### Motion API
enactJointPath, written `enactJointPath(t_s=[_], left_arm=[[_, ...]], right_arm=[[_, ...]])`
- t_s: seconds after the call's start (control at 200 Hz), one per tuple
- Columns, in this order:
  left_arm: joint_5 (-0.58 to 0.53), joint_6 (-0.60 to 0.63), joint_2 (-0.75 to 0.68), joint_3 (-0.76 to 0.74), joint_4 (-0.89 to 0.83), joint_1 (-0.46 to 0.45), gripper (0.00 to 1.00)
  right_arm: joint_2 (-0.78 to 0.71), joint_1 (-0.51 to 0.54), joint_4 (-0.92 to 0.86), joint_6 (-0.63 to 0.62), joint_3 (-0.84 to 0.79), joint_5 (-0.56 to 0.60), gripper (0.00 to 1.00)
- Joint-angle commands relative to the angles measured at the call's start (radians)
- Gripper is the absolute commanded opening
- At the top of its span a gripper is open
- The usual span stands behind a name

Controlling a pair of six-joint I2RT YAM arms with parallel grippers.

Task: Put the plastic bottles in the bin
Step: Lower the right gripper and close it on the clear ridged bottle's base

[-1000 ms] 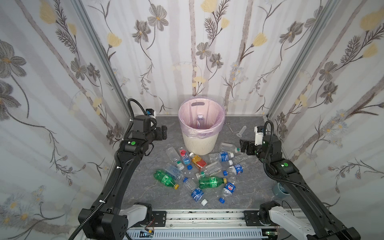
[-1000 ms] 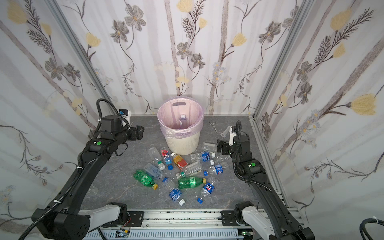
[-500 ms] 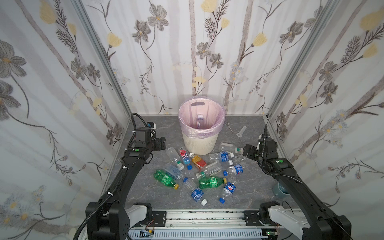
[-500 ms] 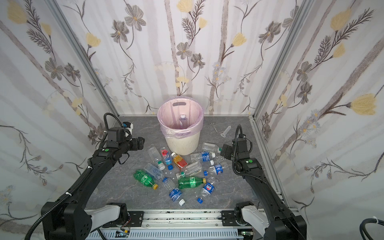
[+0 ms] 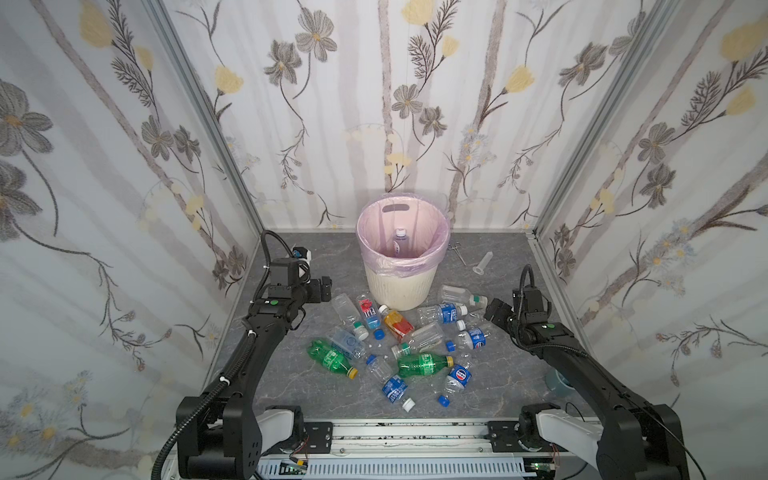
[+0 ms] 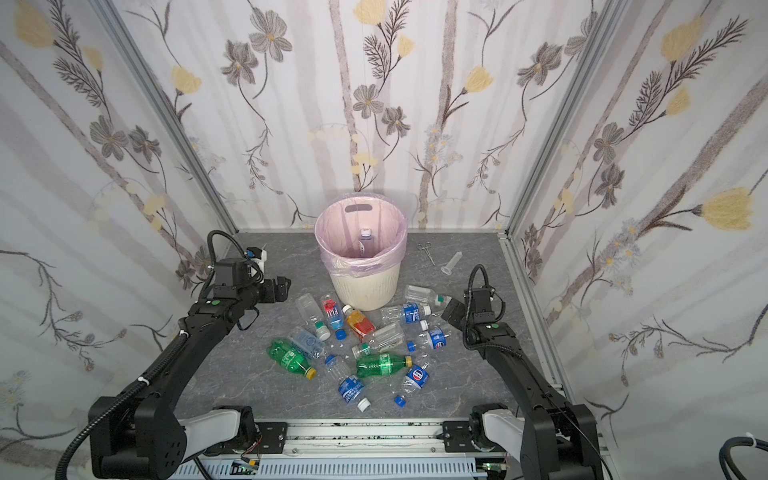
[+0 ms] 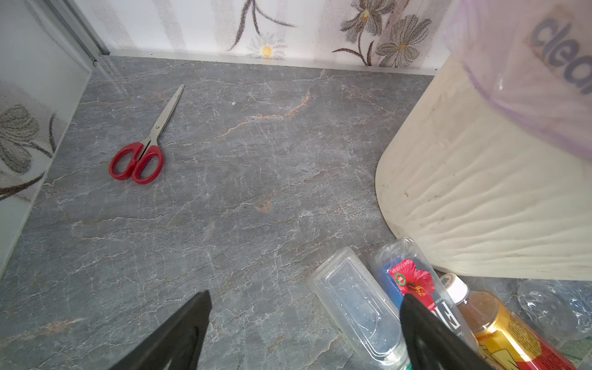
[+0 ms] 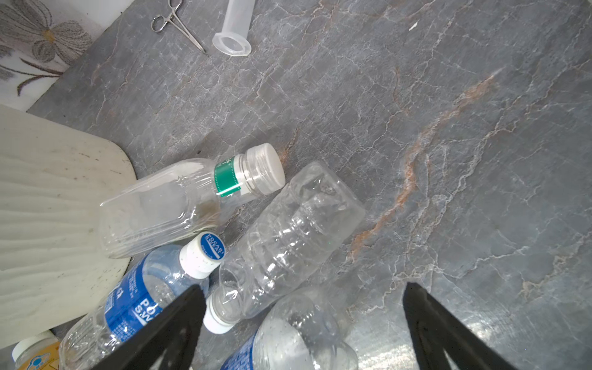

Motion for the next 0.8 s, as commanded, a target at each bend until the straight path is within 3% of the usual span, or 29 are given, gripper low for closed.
enactJointPath(t_s=[0.0,0.25,0.47,0.585,0.795], left_arm=[[0.019,0.009,0.003,-0.003,0.035,0.002,0.94],[0.024,0.009,-0.007,-0.011,0.038,0.005,0.94],[0.027,0.007,-0.003,-0.008,0.039,0.005,0.93],[0.034,0.007,-0.001,-0.007,0.04,0.005,0.93],[0.035,0.006,-0.007,-0.009,0.039,0.005,0.93]], right_arm=[[0.04,-0.004,0.121,0.061,-0.009,-0.024,0.95],[0.163,-0.008,0.242,0.11,-0.012,-0.085,0.91],[0.23,-0.009,0.277,0.117,-0.009,-0.07,0.87],[0.251,-0.01,0.29,0.12,-0.009,-0.069,0.8],[0.289,-0.011,0.302,0.13,0.0,-0.056,0.79]])
